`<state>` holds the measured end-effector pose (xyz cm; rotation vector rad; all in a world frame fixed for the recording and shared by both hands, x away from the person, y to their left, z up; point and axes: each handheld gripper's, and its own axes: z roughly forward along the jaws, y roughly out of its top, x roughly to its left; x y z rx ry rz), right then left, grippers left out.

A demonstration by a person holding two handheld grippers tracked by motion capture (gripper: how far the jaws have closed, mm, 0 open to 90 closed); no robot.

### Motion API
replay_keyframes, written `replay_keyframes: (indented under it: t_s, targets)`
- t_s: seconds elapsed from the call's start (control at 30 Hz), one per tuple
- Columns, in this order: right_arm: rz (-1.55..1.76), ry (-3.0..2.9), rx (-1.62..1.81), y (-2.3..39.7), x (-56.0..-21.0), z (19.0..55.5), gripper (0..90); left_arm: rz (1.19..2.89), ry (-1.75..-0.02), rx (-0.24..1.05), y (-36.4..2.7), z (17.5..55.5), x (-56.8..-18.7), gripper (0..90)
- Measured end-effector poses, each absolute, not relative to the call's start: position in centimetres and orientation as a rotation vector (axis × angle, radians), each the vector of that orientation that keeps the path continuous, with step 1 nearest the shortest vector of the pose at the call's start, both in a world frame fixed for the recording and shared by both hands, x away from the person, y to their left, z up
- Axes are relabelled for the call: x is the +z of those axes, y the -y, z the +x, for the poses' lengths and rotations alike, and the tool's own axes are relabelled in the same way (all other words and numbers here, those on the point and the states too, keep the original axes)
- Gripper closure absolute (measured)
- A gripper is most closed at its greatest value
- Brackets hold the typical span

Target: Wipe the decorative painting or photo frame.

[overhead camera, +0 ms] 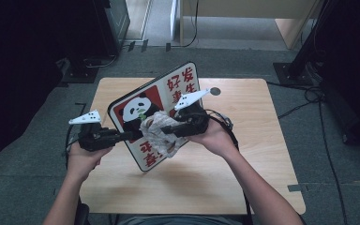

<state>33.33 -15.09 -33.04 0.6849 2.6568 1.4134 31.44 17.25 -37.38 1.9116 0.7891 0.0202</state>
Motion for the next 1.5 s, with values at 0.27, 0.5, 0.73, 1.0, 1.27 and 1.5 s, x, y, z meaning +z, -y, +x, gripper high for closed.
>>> replay_keyframes:
  t_s: [0.27, 0.5, 0.73, 1.0, 1.27, 1.5]
  targets:
    - [0.660, -2.641, 1.435, 14.3, -30.5, 34.1, 65.1, 1.905, -0.801, 0.014, -17.5, 31.1, -37.5, 77.1]
    - [0.623, -2.608, 1.475, 13.8, -27.7, 34.8, 65.1, 1.900, -0.810, 0.025, -17.5, 30.9, -37.5, 77.5]
    - [0.574, -2.562, 1.493, 12.6, -25.4, 34.8, 65.1, 1.899, -0.805, 0.031, -17.4, 30.9, -37.5, 78.2]
    - [0.581, -2.583, 1.440, 11.5, -26.5, 35.5, 65.0, 1.906, -0.797, 0.037, -17.4, 30.8, -37.5, 78.6]
    - [0.576, -2.609, 1.430, 11.5, -27.5, 35.6, 65.1, 1.908, -0.796, 0.046, -17.3, 30.8, -37.5, 78.7]
    - [0.590, -2.623, 1.437, 11.8, -28.9, 35.5, 65.1, 1.910, -0.792, 0.045, -17.3, 30.8, -37.5, 78.6]
